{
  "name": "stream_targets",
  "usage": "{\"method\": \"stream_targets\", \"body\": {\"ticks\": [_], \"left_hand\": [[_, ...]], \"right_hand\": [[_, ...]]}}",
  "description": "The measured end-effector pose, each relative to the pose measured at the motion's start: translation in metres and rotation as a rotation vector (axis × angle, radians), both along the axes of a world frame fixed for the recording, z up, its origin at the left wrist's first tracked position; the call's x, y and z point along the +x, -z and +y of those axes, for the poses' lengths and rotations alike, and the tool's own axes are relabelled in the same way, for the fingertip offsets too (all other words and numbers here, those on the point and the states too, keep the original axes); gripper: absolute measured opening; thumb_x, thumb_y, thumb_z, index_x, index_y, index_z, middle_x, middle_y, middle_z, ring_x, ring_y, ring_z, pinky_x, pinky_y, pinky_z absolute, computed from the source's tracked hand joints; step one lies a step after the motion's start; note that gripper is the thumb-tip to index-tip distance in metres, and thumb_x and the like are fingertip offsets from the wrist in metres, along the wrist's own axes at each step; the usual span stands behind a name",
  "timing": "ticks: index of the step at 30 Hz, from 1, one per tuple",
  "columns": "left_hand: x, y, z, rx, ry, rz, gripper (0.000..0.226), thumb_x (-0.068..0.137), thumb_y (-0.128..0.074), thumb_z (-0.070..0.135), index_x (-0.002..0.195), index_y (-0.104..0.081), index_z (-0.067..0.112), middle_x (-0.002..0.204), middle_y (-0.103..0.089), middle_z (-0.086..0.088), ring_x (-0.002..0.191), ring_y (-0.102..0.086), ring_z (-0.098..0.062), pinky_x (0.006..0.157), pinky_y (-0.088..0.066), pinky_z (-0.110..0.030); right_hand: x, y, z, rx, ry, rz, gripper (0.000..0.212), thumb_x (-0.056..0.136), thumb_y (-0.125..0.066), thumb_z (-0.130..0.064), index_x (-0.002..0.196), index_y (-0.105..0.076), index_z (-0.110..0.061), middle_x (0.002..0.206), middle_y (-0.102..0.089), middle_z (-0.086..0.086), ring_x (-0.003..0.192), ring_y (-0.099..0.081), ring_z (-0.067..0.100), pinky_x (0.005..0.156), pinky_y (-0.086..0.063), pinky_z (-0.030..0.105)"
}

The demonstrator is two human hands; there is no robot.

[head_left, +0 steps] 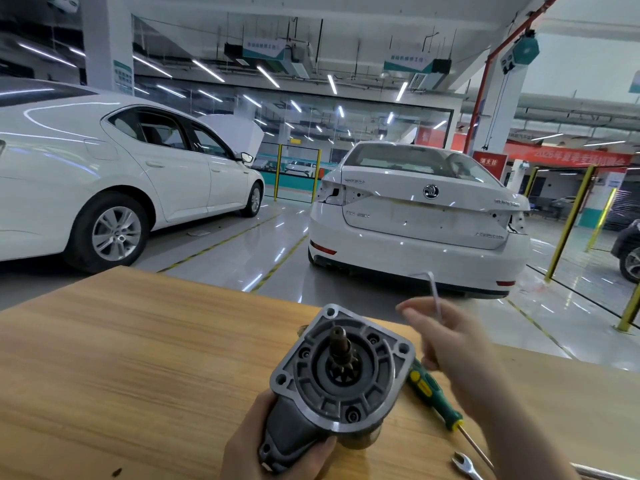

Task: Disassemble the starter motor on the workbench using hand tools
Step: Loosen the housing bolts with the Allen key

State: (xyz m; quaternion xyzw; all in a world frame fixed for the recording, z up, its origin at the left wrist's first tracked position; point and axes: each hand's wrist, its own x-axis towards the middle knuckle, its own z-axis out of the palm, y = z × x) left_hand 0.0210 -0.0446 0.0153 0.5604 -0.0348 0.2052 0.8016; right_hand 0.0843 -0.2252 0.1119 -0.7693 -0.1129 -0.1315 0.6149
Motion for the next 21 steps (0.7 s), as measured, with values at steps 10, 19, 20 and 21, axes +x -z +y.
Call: {"method": "stream_targets", "body": {"ticks": [10, 19, 20, 21], "left_hand": [[0.015, 0.011, 0.006, -0.001, -0.136, 0.083, 0.044, 0.06, -0.078, -0.011, 0.083, -0.068, 0.026, 0.077, -0.074, 0.014, 0.065, -0.066, 0.004, 0.055, -0.045, -0.003], [0.012, 0.008, 0.001, 0.001, -0.137, 0.11, 0.064, 0.046, -0.09, 0.004, 0.066, -0.065, 0.06, 0.074, -0.07, 0.024, 0.068, -0.066, 0.004, 0.062, -0.05, -0.019], [0.013, 0.01, 0.001, 0.014, -0.14, 0.128, 0.067, 0.051, -0.089, 0.0, 0.068, -0.065, 0.06, 0.076, -0.071, 0.023, 0.069, -0.066, 0.003, 0.062, -0.049, -0.017], [0.013, 0.01, 0.002, 0.025, -0.138, 0.139, 0.065, 0.053, -0.088, 0.0, 0.07, -0.066, 0.059, 0.078, -0.071, 0.021, 0.069, -0.066, 0.002, 0.061, -0.048, -0.013]], "right_hand": [[0.011, 0.047, 0.017, 0.121, -0.291, 0.065, 0.018, 0.074, -0.062, -0.026, 0.076, -0.074, -0.012, 0.044, -0.042, -0.01, 0.042, -0.033, 0.003, 0.043, -0.028, 0.015], [0.003, 0.065, 0.046, 0.425, -0.006, -0.133, 0.041, 0.08, -0.055, -0.024, 0.047, -0.047, 0.0, 0.049, -0.034, 0.011, 0.051, -0.03, 0.019, 0.052, -0.028, 0.028], [0.0, 0.066, 0.05, 0.452, 0.031, -0.139, 0.044, 0.08, -0.051, -0.03, 0.042, -0.049, -0.008, 0.049, -0.033, 0.011, 0.051, -0.03, 0.019, 0.051, -0.028, 0.028], [-0.002, 0.067, 0.054, 0.465, 0.047, -0.144, 0.047, 0.08, -0.048, -0.034, 0.04, -0.052, -0.011, 0.047, -0.033, 0.008, 0.05, -0.031, 0.018, 0.05, -0.029, 0.026]]}}
